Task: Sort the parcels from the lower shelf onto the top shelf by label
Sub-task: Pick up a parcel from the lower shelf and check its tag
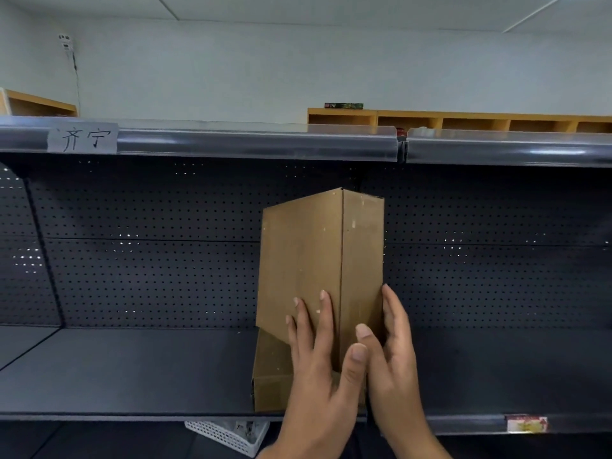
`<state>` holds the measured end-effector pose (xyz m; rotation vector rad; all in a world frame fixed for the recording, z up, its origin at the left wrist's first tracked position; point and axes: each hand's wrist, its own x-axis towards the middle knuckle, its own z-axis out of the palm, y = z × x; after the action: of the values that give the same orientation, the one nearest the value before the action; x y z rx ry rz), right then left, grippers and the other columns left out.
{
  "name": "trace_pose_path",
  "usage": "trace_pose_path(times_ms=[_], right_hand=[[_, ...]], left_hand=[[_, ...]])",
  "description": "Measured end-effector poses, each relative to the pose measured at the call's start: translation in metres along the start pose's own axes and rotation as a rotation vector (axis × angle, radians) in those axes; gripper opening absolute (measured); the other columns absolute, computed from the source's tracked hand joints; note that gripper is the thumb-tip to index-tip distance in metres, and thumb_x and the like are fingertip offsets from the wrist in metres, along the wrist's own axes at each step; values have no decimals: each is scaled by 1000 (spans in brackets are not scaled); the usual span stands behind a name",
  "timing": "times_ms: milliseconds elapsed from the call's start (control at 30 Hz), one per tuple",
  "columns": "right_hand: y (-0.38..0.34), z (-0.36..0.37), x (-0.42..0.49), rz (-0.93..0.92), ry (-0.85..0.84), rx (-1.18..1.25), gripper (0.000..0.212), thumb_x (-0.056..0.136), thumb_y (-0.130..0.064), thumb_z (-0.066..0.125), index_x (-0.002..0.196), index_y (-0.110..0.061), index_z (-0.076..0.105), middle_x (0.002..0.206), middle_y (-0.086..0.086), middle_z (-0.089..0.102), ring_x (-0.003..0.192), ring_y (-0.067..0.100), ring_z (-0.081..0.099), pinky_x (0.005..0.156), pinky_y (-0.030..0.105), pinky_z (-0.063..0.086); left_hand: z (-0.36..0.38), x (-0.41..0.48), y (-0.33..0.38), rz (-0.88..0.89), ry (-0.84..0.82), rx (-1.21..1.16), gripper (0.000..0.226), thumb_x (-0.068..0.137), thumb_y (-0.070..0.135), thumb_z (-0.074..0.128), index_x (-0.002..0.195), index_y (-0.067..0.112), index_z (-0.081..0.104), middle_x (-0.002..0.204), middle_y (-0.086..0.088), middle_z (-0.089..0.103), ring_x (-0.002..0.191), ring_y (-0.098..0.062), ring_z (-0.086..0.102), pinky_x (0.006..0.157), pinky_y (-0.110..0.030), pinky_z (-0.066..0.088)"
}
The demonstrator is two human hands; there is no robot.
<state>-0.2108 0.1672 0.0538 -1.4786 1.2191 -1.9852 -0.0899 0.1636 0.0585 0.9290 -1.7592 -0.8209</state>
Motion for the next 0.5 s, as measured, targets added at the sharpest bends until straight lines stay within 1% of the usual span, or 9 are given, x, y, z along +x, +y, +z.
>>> trace_pose_path(times_ms=[67,100,133,200,267,300,367,433,500], right_hand=[[0,2,-1,-17,3,-3,58,103,-35,63,154,-44,37,151,-46,46,146,-18,37,114,9,37],[-1,3,-1,-11,-1,-2,55,105,-25,62,151,-45,39,144,-51,49,143,-19,41,109,5,38],[0,4,-2,-3,-10,6,56,105,-16,60,149,-44,41,141,-52,51,141,-18,45,107,5,41],[2,6,-5,-15,-47,41,57,104,-12,58,151,-40,44,147,-42,55,141,-9,52,108,14,48],[2,7,-9,-30,-82,94,57,103,-13,57,156,-31,45,155,-27,57,145,2,54,109,22,51],[2,7,-11,-33,-100,117,57,103,-11,55,157,-28,46,158,-22,57,146,4,53,110,22,51],[0,6,-12,-25,-150,161,56,103,-7,52,156,-23,48,158,-18,58,147,5,52,111,23,50],[0,4,-10,-20,-184,182,54,104,2,49,154,-19,51,157,-14,60,147,8,53,113,25,49],[5,-1,-4,-31,-178,166,53,104,12,47,149,-14,56,152,-8,66,144,12,58,114,28,48]], left_hand=[[-2,4,-5,33,46,-32,87,77,101,25,153,76,-9,172,33,-24,158,3,-28,132,-42,-3],[-3,6,-7,51,67,-53,87,81,97,30,156,73,-6,176,30,-15,161,3,-19,133,-43,2],[-4,8,-10,65,88,-85,87,85,93,37,159,70,-2,178,27,-4,164,1,-8,134,-44,10],[-7,13,-13,57,132,-182,90,87,84,55,163,63,9,174,25,23,161,-1,24,129,-42,32],[-10,15,-13,21,173,-252,94,84,75,70,161,62,19,159,35,43,144,9,47,116,-30,48],[-11,15,-13,16,189,-273,95,81,68,76,158,64,21,149,42,49,135,15,52,110,-23,52],[-14,15,-13,9,228,-301,99,76,55,84,152,67,22,133,57,50,123,24,54,99,-13,53],[-18,17,-13,-9,264,-334,100,74,48,87,151,63,25,126,61,51,117,27,56,93,-7,52],[-22,19,-13,-27,298,-370,96,75,48,85,151,62,28,128,57,54,116,27,57,89,-4,51]])
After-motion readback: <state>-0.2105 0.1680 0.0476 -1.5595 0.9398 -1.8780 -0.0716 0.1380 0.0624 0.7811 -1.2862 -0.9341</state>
